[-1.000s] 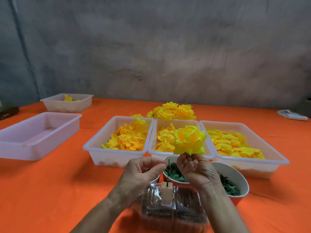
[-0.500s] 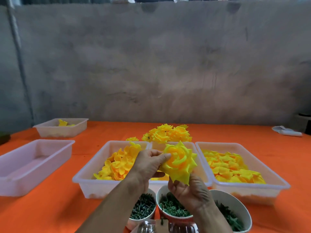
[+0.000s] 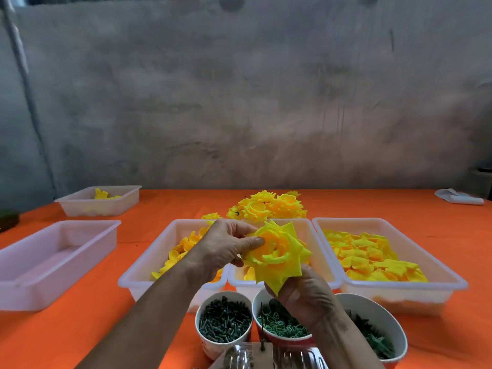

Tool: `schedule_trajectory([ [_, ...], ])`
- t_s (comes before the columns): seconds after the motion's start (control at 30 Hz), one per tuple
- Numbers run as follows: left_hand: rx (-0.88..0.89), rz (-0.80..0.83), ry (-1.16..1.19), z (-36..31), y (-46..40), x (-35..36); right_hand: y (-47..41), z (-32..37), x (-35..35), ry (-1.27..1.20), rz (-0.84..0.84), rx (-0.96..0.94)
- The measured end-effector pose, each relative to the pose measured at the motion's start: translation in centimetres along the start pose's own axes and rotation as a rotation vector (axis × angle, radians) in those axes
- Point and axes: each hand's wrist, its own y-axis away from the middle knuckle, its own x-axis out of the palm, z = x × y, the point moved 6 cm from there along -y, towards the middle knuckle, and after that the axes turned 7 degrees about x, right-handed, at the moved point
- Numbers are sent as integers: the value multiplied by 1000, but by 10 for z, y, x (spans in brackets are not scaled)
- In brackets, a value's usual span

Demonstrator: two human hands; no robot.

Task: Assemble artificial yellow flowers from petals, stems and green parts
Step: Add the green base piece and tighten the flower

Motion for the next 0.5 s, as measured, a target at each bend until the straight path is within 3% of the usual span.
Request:
schedule_trajectory([
  [0.17,28,-88,20,1,0,-13,-3,-7,2,87,80,-1],
  [0.33,95,-214,53,3,3,-20,-7,-15,-2,134,31,40],
  [0.5,100,-215,49,4,0,-17,-10,-17,-5,91,11,34],
])
